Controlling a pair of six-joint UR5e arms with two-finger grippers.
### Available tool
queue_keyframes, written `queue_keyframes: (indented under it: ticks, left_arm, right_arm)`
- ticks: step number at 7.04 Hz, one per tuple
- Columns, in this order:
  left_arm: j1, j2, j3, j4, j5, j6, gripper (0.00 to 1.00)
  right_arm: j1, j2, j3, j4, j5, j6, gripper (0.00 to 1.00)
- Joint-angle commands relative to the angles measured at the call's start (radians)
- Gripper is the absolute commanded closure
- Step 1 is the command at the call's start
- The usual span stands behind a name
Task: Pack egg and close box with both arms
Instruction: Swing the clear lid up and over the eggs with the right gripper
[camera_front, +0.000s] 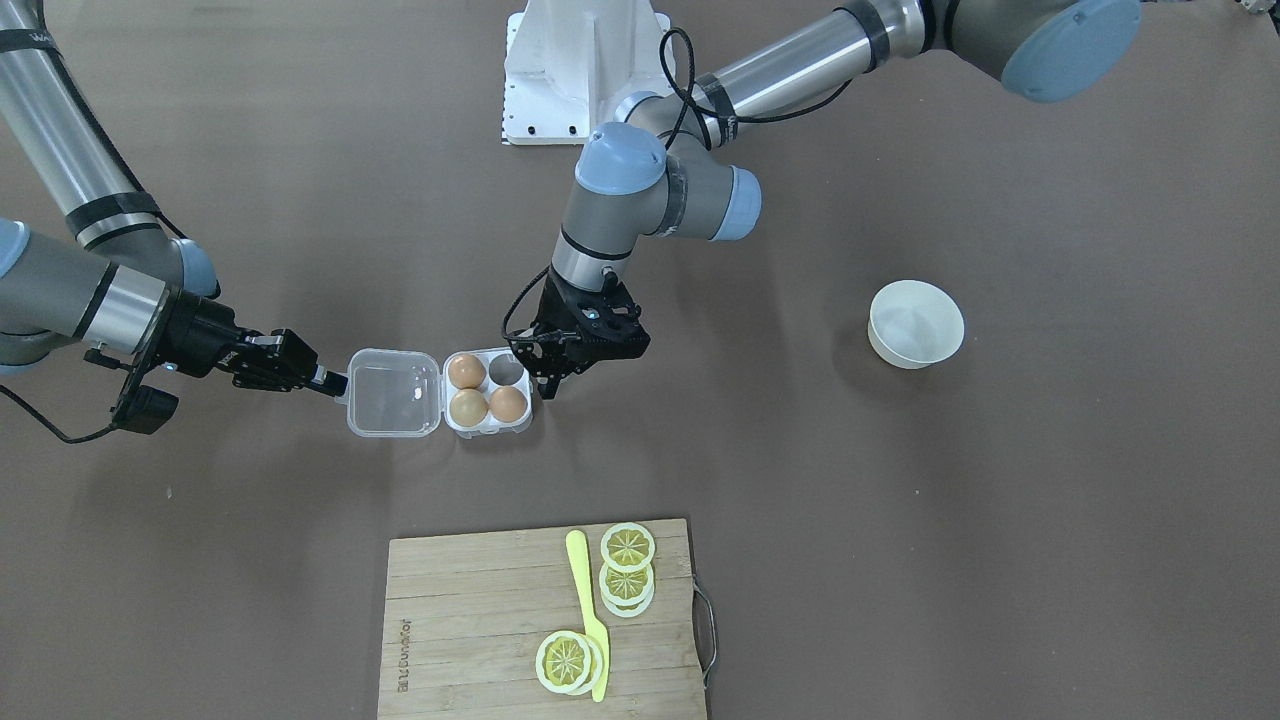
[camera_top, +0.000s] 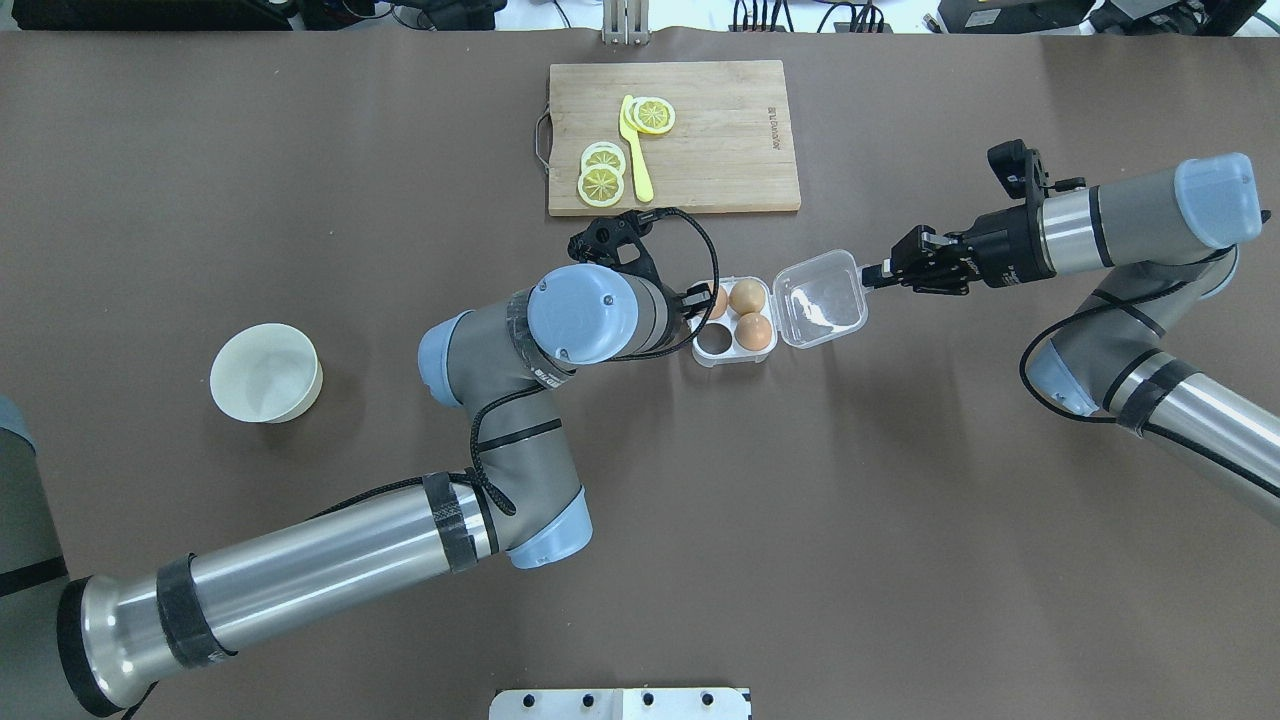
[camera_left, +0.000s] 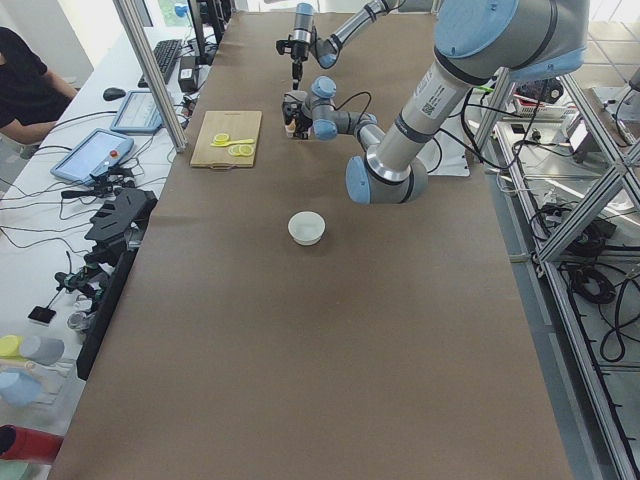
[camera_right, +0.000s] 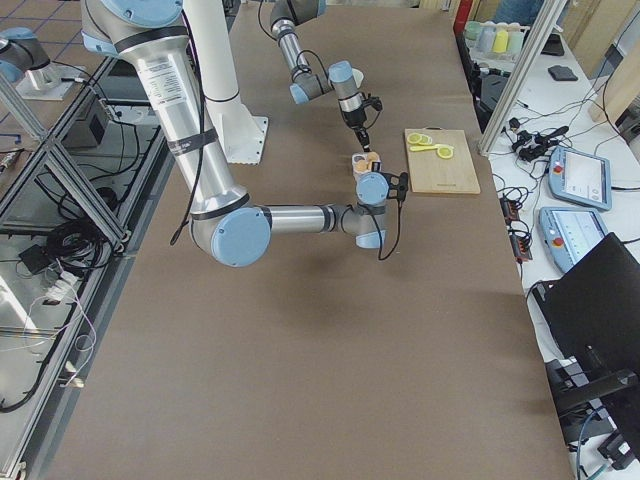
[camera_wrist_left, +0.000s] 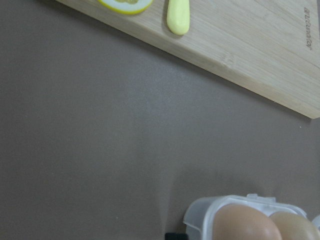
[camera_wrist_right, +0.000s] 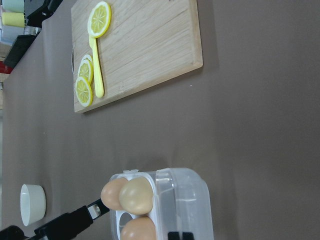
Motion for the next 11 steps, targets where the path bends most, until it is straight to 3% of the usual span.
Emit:
queue_keyframes:
  ticks: [1,11]
  left_arm:
    - [0.0,-0.006,0.005,-0.001,0.0,0.0,1.0]
    - [-0.001,-0.018,0.006,-0.012,0.002,-0.002,1.0]
  right_arm:
    - [0.002,0.0,0.013,-0.001,0.0,0.011,1.0]
    - [0.017,0.02,0.073,-0.012,-0.003,0.038,1.0]
